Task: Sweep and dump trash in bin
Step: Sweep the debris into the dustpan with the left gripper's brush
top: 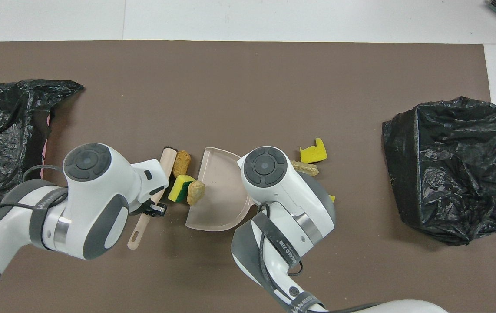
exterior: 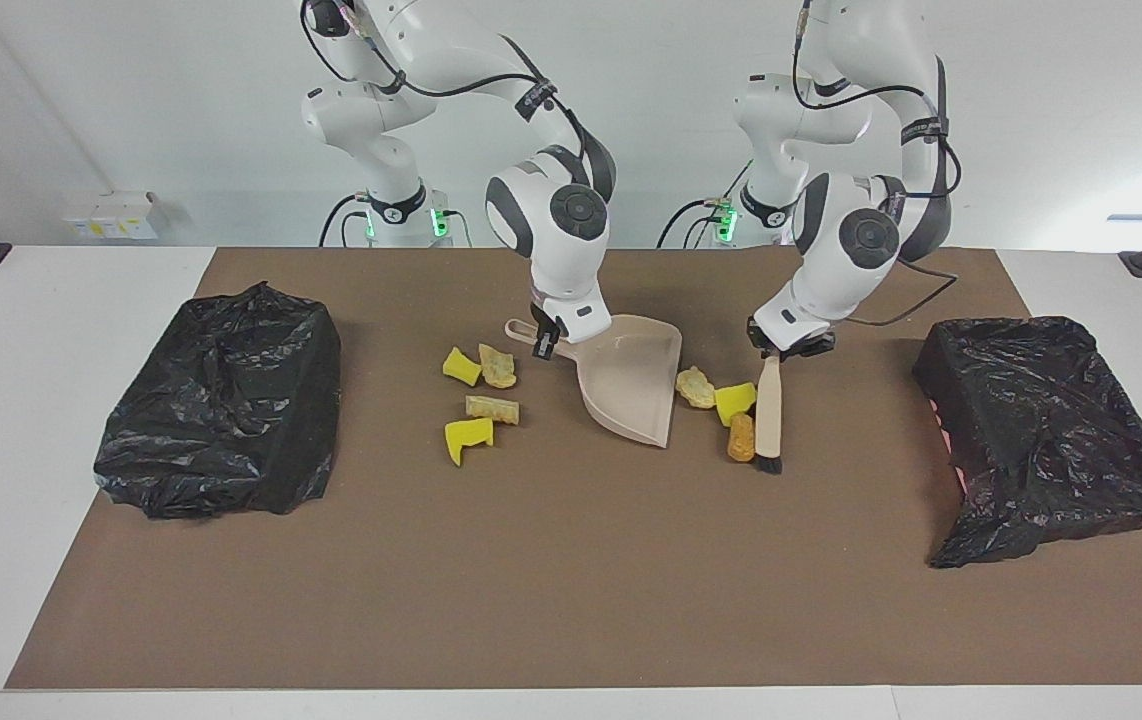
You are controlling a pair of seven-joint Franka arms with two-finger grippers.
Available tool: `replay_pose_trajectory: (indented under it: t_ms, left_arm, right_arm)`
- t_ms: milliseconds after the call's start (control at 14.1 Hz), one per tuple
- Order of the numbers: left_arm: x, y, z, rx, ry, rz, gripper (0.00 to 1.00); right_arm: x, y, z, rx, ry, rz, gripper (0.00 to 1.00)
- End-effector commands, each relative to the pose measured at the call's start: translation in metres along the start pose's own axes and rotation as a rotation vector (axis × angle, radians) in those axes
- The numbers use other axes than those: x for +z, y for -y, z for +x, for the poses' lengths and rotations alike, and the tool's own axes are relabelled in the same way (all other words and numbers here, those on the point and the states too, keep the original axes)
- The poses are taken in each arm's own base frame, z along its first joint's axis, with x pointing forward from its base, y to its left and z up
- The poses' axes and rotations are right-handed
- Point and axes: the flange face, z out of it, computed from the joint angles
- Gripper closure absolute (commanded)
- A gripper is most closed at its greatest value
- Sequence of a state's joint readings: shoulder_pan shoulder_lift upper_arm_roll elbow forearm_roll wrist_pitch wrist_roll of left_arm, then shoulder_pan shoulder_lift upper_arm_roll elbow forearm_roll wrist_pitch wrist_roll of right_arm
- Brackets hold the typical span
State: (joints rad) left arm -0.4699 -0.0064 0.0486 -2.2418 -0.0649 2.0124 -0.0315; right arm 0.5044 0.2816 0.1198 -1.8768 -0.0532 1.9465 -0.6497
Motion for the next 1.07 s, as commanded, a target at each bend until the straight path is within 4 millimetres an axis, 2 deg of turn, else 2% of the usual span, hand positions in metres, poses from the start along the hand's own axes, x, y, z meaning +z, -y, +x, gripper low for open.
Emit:
replay_pose_trajectory:
  t_ms: [0,71,213,284,355,426,569,782,924,995]
  left_arm:
    - [0.003,-0.051,-0.02,-0.055,0.009,-0.047,1.0]
    - [0.003,-0.07,-0.022,-0.088,0.008,-0.077,1.0]
    - [0.002,-0.094,-0.027,-0.183,0.021,-0.113,1.0]
    - [0.001,-0.102,-0.029,-0.192,0.02,-0.113,1.0]
    - [-0.001,-0.098,-0.027,-0.193,0.016,-0.117,1.0]
    - [-0.001,-0.089,-0.023,-0.201,0.014,-0.12,1.0]
    - [-0.004,-0.052,-0.013,-0.251,0.01,-0.127,1.0]
    - [-0.005,-0.015,-0.002,-0.31,-0.004,-0.118,1.0]
    - [-0.007,0.007,0.002,-0.346,-0.012,-0.101,1.0]
    - [-0.007,0.018,0.003,-0.357,-0.016,-0.085,1.0]
  right_arm:
    - [-0.004,0.003,-0.006,0.016,-0.003,-0.019,1.0]
    - [-0.003,0.003,-0.006,0.016,-0.001,-0.017,1.0]
    - [-0.004,0.003,-0.006,0.016,-0.002,-0.018,1.0]
    - [-0.004,0.003,-0.006,0.016,-0.001,-0.017,1.0]
    - [-0.004,0.003,-0.006,0.016,-0.001,-0.017,1.0]
    - [-0.004,0.003,-0.006,0.016,-0.001,-0.017,1.0]
    - [-0.004,0.002,-0.007,0.017,0.0,-0.016,1.0]
    - [-0.01,-0.004,-0.015,0.045,-0.006,-0.017,1.0]
    - [-0.042,-0.017,-0.04,0.102,-0.047,-0.044,1.0]
    - [-0.061,-0.027,-0.063,0.135,-0.06,-0.048,1.0]
